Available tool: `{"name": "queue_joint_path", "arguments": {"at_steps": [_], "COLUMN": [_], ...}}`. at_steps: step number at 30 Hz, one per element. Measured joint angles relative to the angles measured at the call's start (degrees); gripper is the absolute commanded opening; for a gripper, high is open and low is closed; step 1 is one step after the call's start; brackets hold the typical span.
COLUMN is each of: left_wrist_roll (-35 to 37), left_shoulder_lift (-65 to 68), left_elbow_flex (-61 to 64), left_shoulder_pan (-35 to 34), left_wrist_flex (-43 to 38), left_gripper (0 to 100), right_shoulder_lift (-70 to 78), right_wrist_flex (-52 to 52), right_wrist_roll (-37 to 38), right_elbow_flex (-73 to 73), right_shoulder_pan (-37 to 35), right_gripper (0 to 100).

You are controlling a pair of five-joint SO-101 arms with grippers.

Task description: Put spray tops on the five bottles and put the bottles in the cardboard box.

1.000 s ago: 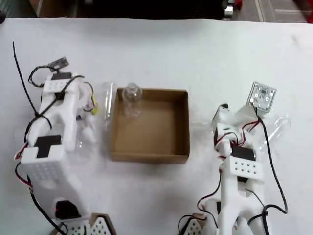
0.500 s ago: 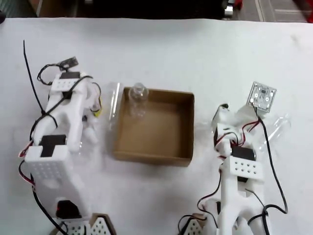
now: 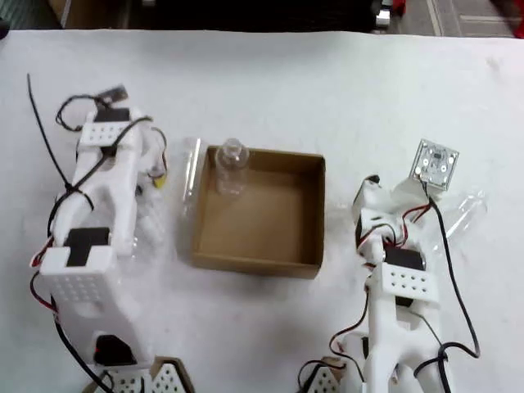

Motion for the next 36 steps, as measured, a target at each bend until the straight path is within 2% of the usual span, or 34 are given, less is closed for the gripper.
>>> {"name": "queue_joint_path", "arguments": {"at_steps": [3,11,15,20,25,31,36], "left_wrist_roll": [-0.35,-7.38,-10.02,-15.65,-17.49,-17.93,-17.93], "left_shoulder_lift": [-3.34,-16.35,-24.00,-34.73,-46.86,-64.00,-80.09], "left_elbow_flex": [-4.31,-14.59,-18.11,-19.08,-13.45,2.11,18.64], "left_shoulder_pan": [0.00,0.00,0.18,5.45,9.93,10.29,10.20], "left_wrist_flex": [4.04,12.84,13.19,13.27,13.27,5.10,-10.02], "left_gripper": [2,2,2,2,2,2,2], "right_shoulder_lift": [0.00,0.00,0.00,0.00,0.00,0.00,0.00], "right_wrist_flex": [0.00,0.00,0.00,0.00,0.00,0.00,0.00], "right_wrist_roll": [0.00,0.00,0.00,0.00,0.00,0.00,0.00], "right_elbow_flex": [0.00,0.00,0.00,0.00,0.00,0.00,0.00], "right_shoulder_pan": [0.09,0.09,0.18,0.09,0.09,0.09,0.09], "right_gripper": [23.3,23.3,23.3,23.3,23.3,23.3,23.3]}}
